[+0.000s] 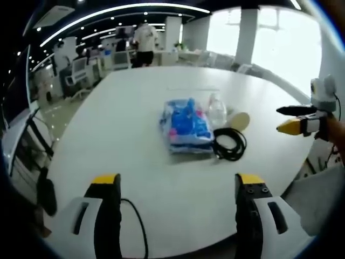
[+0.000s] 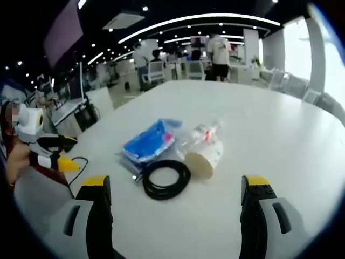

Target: Arrange the tabletop items into an orderly group along one side of the table until the central work area is clear of visible clutter.

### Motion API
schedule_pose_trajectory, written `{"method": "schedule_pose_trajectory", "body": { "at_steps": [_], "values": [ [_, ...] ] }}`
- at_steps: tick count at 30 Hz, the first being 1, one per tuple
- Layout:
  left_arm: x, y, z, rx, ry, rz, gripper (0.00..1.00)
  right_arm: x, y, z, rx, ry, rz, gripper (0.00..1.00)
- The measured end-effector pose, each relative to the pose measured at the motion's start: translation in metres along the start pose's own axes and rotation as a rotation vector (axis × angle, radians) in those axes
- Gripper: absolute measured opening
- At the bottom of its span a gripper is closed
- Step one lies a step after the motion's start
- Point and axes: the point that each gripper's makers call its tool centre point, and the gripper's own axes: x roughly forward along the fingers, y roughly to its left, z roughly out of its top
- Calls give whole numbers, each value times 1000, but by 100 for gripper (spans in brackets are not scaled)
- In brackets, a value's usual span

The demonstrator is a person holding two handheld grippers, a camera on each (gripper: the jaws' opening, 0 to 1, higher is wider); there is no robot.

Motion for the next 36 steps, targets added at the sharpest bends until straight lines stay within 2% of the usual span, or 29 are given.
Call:
{"method": "schedule_pose_trajectory", "body": {
  "at_steps": [5, 14, 23, 25, 27, 32, 36],
  "values": [
    [0, -1, 2, 13, -9, -1, 84, 11, -10, 7, -23, 2, -11, 99],
    [1, -4, 4, 25, -12, -11, 84, 31, -33, 10, -62, 15, -30, 99],
    [2, -7, 8, 52, -23, -19, 83, 56, -52, 11, -90, -1, -30, 83],
    [2, -8, 12, 79, -34, -15, 84, 59, -55, 13, -109, -8, -44, 76],
    [2, -9, 14, 84, -44, -20, 84, 66, -57, 13, -140, -5, -46, 74],
    [4, -13, 11, 99, -25, -36, 83, 79, -62, 3, -174, 32, -47, 69],
    [4, -13, 11, 90, -28, -42, 83, 90, -68, -7, -205, 62, -57, 61]
  ]
}}
